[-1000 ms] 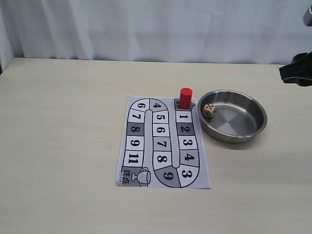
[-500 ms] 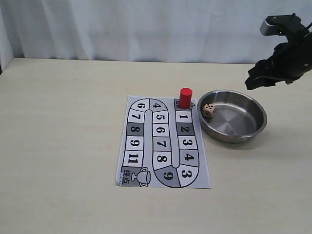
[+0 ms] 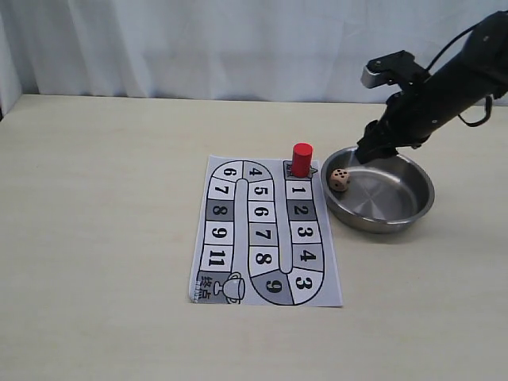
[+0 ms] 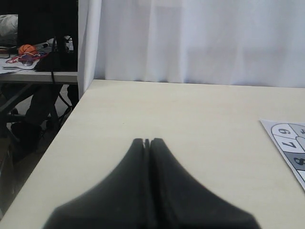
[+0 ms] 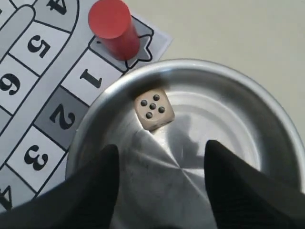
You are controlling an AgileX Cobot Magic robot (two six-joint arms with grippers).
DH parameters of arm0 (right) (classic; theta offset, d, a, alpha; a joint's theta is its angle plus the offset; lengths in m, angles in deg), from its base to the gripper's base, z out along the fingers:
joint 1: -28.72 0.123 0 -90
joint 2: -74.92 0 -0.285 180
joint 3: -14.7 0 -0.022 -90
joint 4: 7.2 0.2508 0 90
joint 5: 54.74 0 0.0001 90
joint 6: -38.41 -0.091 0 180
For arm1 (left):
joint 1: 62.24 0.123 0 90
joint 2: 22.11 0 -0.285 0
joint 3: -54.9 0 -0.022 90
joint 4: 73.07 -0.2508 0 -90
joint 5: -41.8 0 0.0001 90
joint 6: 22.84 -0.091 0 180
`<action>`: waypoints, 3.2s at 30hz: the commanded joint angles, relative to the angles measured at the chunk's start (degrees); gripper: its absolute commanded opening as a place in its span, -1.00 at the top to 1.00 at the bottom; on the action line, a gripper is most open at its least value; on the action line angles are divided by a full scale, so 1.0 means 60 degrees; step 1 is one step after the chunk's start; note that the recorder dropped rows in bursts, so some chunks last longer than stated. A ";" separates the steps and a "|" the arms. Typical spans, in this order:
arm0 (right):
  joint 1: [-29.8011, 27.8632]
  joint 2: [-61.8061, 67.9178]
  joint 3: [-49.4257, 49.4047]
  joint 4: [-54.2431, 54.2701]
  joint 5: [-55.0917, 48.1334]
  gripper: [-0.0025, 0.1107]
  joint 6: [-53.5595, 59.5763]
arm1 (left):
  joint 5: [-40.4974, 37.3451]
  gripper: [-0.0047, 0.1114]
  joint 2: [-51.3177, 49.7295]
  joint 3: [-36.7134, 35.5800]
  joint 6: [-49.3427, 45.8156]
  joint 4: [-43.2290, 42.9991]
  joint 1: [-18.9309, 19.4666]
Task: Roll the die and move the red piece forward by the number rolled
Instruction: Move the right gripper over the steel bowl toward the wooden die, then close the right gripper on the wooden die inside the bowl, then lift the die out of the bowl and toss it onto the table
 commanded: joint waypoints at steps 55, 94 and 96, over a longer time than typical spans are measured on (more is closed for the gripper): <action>0.0525 0.2236 0.0954 0.0090 0.0932 0.88 0.0372 | 0.0123 0.92 0.0004 -0.0019 0.0025 0.0034 0.0000; 0.0525 -0.2849 -0.4979 0.1207 0.0082 0.88 -0.1172 | 0.0123 0.92 0.0004 -0.0019 0.0025 0.0034 0.0000; 0.0525 -0.2849 -0.4979 0.1539 0.0598 0.88 -0.1152 | 0.0123 0.92 0.0004 -0.0019 0.0025 0.0034 0.0000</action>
